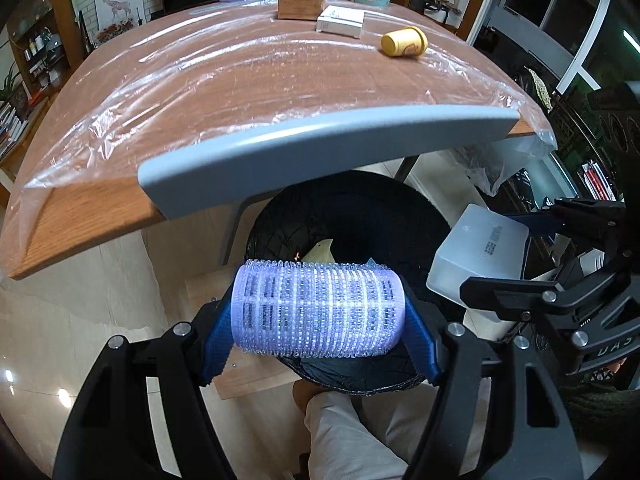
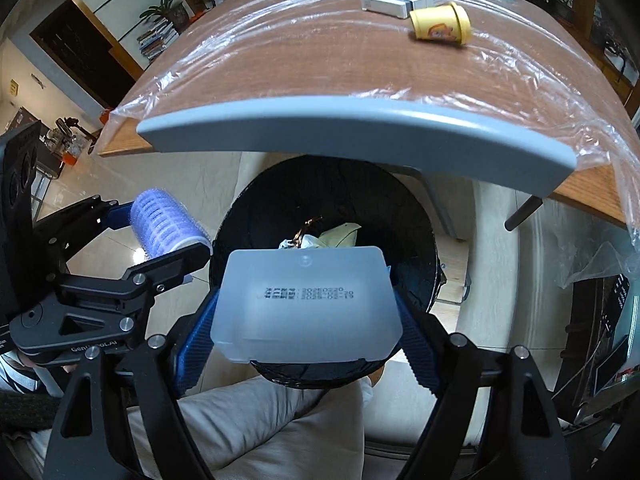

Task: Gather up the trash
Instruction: 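Carry the hair roller in the left tool and white lid in the right tool over the bin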

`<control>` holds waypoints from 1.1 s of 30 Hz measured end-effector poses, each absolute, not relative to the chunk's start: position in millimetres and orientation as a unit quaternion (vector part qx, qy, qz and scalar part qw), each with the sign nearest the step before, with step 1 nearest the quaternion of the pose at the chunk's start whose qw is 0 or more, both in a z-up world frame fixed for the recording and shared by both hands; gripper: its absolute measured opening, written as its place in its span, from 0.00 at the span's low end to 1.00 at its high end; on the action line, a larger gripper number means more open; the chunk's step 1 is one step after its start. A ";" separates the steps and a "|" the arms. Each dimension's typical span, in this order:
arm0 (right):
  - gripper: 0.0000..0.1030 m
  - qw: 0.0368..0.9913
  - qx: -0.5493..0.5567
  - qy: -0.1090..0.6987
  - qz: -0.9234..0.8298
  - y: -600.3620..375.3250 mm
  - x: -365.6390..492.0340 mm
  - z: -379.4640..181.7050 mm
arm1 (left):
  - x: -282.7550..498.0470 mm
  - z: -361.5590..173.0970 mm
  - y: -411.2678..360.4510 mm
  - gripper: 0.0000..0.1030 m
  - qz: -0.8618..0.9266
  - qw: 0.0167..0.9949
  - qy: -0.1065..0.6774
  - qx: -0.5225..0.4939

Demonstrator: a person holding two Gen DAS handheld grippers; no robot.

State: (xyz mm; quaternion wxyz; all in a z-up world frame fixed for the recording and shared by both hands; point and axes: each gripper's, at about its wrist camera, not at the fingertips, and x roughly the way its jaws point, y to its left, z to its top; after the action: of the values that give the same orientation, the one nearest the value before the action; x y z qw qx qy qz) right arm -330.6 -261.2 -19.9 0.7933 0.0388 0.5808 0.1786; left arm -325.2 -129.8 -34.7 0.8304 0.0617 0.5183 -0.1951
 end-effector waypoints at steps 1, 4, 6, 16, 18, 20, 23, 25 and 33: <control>0.78 0.792 0.038 0.582 0.177 -260.8 -330.2 -22.2 | -325.2 -36.0 -130.0 0.70 -0.195 0.830 0.519 0.063; 0.78 0.789 0.035 0.588 0.177 -260.0 -328.4 -29.7 | -324.8 -41.0 -131.1 0.70 -0.193 0.828 0.522 0.066; 0.78 0.787 0.030 0.590 0.177 -259.1 -326.8 -33.6 | -323.8 -43.6 -131.7 0.70 -0.191 0.827 0.525 0.066; 0.78 0.777 0.037 0.605 0.171 -264.5 -317.7 -49.2 | -318.8 -58.8 -138.4 0.70 -0.185 0.820 0.537 0.074; 0.77 0.774 0.041 0.609 0.170 -265.8 -316.1 -52.7 | -318.1 -60.7 -139.6 0.70 -0.184 0.818 0.539 0.076; 0.78 0.772 0.044 0.611 0.170 -266.3 -315.6 -54.7 | -317.7 -62.9 -140.8 0.70 -0.182 0.817 0.542 0.078; 0.78 0.769 0.043 0.615 0.169 -265.7 -315.3 -56.8 | -316.7 -66.2 -143.9 0.70 -0.179 0.815 0.545 0.079; 0.78 0.768 0.042 0.616 0.170 -265.4 -314.6 -57.6 | -315.7 -68.3 -144.6 0.70 -0.178 0.814 0.547 0.080; 0.78 0.768 0.039 0.615 0.171 -263.8 -310.3 -56.9 | -311.3 -72.6 -148.0 0.70 -0.174 0.811 0.551 0.085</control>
State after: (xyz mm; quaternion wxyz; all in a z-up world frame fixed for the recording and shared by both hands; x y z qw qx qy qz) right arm -310.3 -263.8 -56.9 0.7684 0.0389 0.6155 0.1712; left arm -311.3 -148.0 -72.6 0.8114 0.0845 0.5515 -0.1741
